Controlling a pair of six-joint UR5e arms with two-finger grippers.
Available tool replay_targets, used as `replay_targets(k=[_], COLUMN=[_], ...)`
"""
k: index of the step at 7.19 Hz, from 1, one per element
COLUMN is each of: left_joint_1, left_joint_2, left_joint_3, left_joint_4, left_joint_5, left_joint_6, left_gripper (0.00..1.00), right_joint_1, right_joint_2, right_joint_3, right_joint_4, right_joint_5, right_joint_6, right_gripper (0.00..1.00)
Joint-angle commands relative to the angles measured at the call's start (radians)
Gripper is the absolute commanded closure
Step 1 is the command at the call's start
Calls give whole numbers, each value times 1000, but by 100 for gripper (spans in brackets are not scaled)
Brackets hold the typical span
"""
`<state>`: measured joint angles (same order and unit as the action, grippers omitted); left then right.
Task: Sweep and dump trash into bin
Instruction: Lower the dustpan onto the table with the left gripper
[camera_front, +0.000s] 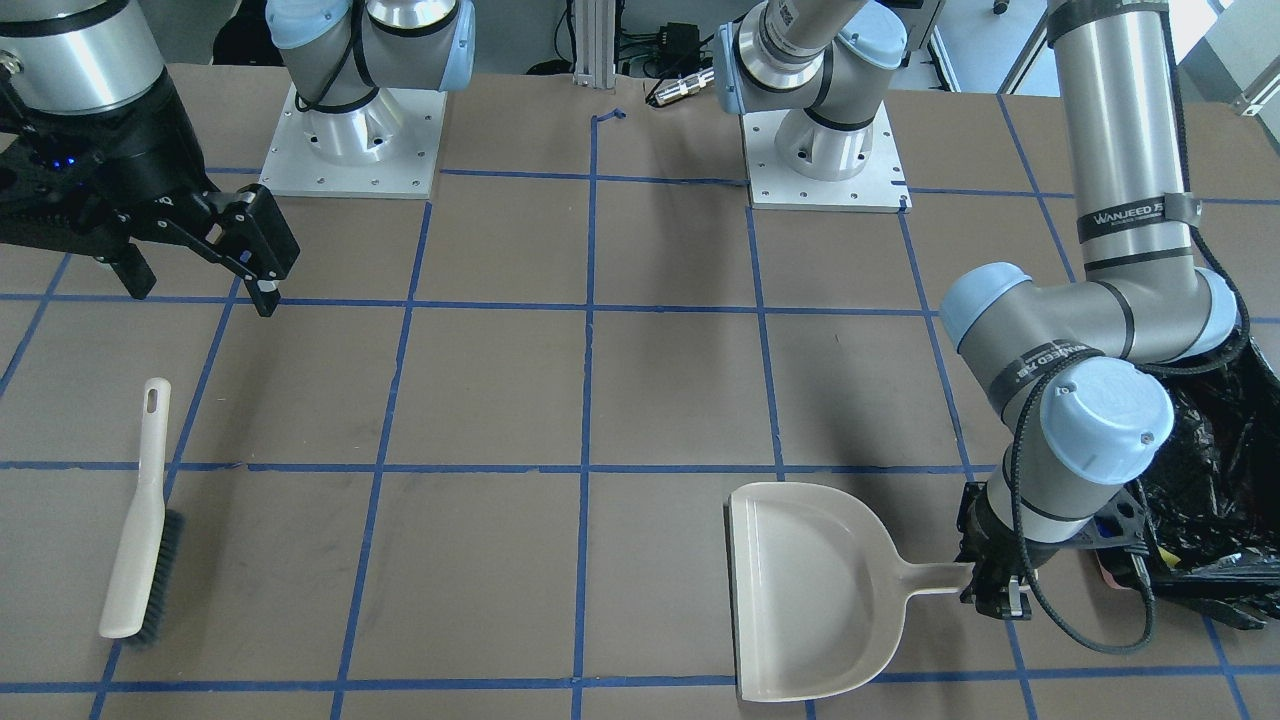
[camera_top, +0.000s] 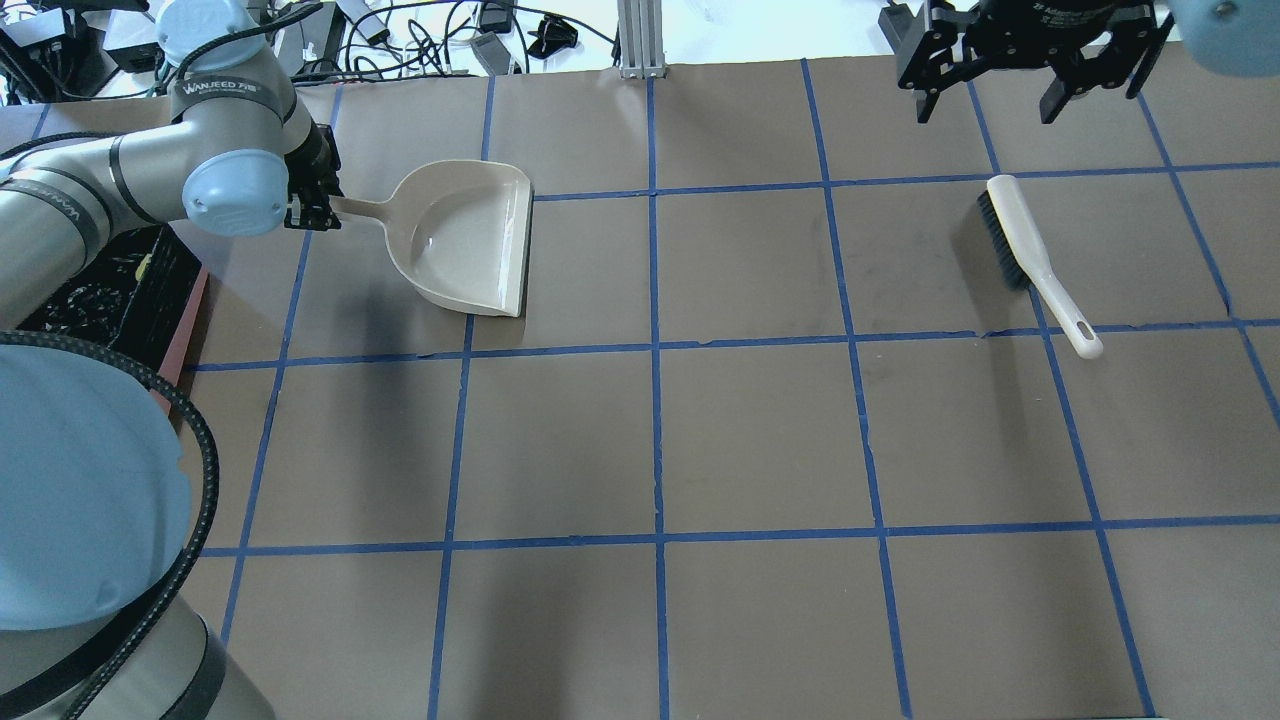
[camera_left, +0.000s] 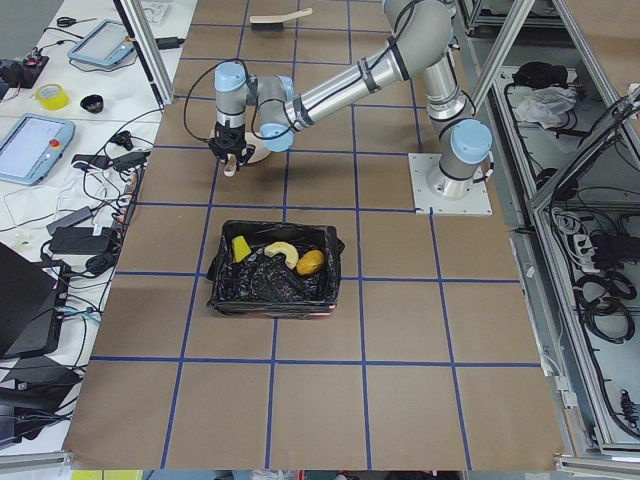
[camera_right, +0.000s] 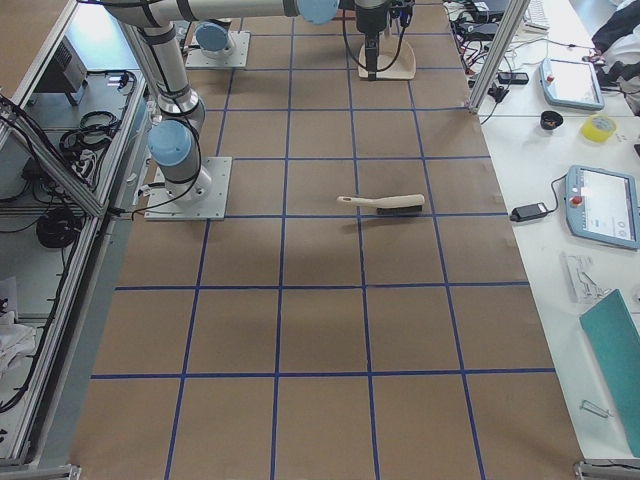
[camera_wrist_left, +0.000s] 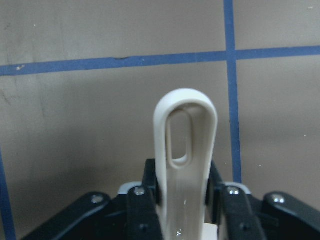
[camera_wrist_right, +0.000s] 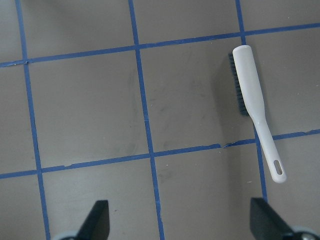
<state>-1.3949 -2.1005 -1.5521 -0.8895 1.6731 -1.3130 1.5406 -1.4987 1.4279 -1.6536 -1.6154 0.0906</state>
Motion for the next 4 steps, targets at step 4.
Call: replay_targets(k=[4], left_joint_1=[-1], left_joint_2=[2], left_joint_3=[-14], left_joint_4=[15], left_joint_5=[5], left_joint_6=[86], left_gripper=[71], right_joint_1=[-4], right_joint_2=[2], right_joint_3=[19], right_joint_4=[15], right_joint_5=[3], right_joint_6=[-3], right_gripper=[0])
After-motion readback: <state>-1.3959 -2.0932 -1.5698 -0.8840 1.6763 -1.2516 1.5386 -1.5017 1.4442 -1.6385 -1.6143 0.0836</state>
